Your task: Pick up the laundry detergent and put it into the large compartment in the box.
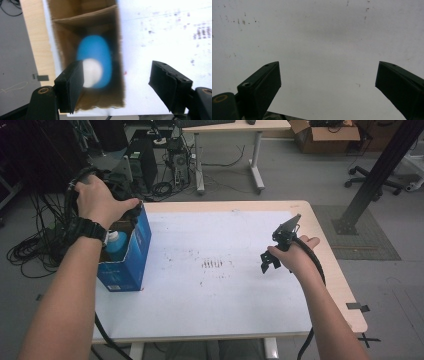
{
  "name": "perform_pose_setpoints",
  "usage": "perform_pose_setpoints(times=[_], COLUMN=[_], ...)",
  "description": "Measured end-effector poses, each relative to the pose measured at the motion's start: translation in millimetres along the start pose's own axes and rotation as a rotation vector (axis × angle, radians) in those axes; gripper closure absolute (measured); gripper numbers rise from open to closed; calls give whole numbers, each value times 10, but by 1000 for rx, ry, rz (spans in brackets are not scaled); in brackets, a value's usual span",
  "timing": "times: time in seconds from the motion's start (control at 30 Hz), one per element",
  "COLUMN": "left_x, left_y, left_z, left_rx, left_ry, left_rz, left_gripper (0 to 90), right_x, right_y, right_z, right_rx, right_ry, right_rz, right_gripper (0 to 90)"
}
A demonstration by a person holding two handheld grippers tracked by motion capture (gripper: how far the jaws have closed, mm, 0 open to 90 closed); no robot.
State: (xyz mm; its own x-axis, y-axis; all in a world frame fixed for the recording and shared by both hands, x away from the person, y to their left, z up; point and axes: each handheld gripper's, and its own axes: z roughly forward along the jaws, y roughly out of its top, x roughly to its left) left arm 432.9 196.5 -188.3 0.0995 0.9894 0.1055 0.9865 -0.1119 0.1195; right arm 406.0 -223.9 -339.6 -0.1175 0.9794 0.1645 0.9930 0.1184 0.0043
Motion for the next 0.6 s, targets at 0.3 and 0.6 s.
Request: perform_pose_setpoints(times=[0.3,0.6], left_x=[-450,-829], left_y=[36,67], left_z=[26,117], left_rx=[20,26], left_ry=[-53,-85], left_rz=[67,109], left_gripper=[224,149], right_x=[-9,-62], right_y=[-30,-68], right_z=[-35,-43], right_rx=[-7,-11], right_ry=[3,11], right_rz=[-6,0], right_gripper=[66,66])
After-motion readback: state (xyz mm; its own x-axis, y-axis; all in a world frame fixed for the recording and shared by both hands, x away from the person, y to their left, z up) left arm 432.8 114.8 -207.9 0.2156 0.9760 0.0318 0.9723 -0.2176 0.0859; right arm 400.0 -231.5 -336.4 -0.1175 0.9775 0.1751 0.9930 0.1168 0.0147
